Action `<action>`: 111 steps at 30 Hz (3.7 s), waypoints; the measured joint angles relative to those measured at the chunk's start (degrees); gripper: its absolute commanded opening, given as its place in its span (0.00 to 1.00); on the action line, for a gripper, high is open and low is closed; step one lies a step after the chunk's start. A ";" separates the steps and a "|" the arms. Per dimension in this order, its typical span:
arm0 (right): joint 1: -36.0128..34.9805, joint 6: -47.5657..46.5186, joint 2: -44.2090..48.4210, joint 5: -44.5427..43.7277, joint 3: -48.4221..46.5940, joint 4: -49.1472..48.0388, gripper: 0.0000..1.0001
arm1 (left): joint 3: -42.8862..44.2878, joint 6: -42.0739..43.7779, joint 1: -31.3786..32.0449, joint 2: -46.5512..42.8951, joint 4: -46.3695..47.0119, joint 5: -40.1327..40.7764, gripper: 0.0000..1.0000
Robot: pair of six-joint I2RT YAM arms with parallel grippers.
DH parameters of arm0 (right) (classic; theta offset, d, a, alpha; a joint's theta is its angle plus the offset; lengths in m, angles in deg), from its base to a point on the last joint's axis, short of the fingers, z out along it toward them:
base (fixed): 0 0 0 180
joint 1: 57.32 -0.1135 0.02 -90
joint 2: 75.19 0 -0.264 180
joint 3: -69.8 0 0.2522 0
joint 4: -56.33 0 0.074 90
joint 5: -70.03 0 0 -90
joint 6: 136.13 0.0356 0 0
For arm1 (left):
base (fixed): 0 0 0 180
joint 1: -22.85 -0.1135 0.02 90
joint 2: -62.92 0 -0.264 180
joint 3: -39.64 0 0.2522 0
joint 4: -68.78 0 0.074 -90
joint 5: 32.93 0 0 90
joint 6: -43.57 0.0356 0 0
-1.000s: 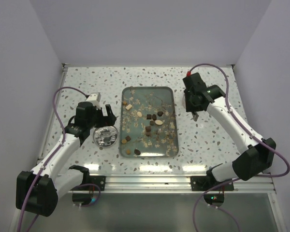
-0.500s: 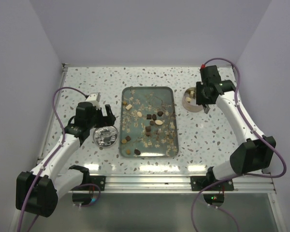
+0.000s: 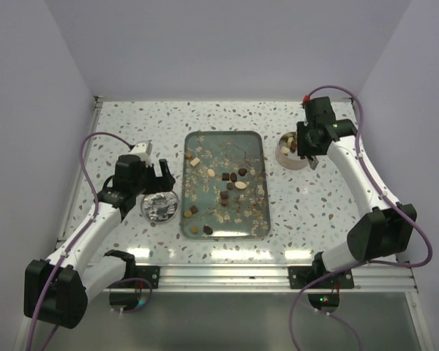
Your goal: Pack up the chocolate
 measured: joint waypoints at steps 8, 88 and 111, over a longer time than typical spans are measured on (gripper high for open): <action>-2.95 0.70 5.68 3.52 1.66 0.04 0.40 | 0.00 -0.02 0.00 0.13 0.02 -0.04 1.00; -27.98 0.61 5.84 9.73 17.79 -4.57 0.27 | 0.00 -0.50 0.00 0.24 -0.94 0.39 1.00; -12.24 -1.70 4.33 3.61 5.81 -0.33 0.26 | 0.00 -0.48 0.00 1.03 -0.76 0.37 1.00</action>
